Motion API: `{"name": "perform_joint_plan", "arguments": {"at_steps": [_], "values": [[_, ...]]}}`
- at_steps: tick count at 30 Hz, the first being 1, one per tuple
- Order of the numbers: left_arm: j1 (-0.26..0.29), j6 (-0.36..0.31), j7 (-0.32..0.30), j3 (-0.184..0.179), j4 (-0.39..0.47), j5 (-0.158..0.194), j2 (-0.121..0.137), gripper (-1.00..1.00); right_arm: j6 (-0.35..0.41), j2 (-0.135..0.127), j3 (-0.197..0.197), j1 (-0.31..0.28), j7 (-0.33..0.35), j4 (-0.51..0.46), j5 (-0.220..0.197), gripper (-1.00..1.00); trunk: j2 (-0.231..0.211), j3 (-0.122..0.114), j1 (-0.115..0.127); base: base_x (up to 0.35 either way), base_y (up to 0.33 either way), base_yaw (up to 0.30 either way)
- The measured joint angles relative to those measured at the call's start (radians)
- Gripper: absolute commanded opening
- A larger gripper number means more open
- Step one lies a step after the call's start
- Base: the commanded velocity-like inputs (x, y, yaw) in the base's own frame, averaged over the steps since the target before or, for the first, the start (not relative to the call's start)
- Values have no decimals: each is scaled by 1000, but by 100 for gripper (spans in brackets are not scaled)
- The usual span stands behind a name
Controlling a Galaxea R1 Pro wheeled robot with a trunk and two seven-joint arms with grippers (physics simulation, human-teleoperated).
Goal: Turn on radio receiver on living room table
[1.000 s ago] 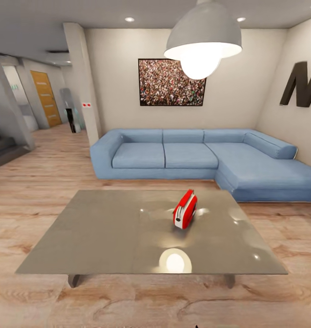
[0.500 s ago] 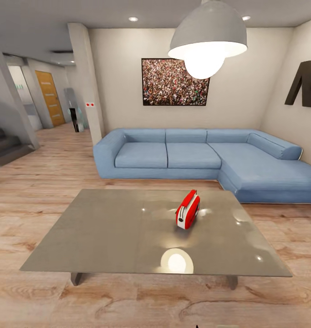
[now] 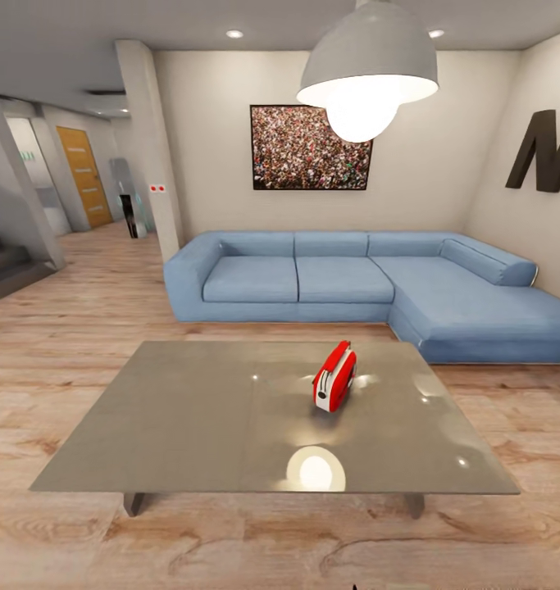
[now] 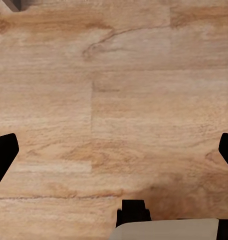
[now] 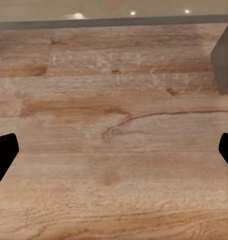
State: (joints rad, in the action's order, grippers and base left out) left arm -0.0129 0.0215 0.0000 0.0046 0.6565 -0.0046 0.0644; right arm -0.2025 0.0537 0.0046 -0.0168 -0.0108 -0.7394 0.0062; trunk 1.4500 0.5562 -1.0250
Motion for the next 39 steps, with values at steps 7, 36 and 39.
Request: {"name": "perform_joint_plan", "arguments": {"at_steps": [7,36,39], "values": [[0,0,0,0,1,0,0,100,0,0,0,0,0,0,0,100,0,0,0,0,0,-102],[0,0,0,-1,2,0,0,100,0,0,0,0,0,0,0,100,0,0,0,38,-125,-2],[0,0,0,-1,2,0,0,100,0,0,0,1,0,0,0,100,0,0,0,76,-203,0]]}}
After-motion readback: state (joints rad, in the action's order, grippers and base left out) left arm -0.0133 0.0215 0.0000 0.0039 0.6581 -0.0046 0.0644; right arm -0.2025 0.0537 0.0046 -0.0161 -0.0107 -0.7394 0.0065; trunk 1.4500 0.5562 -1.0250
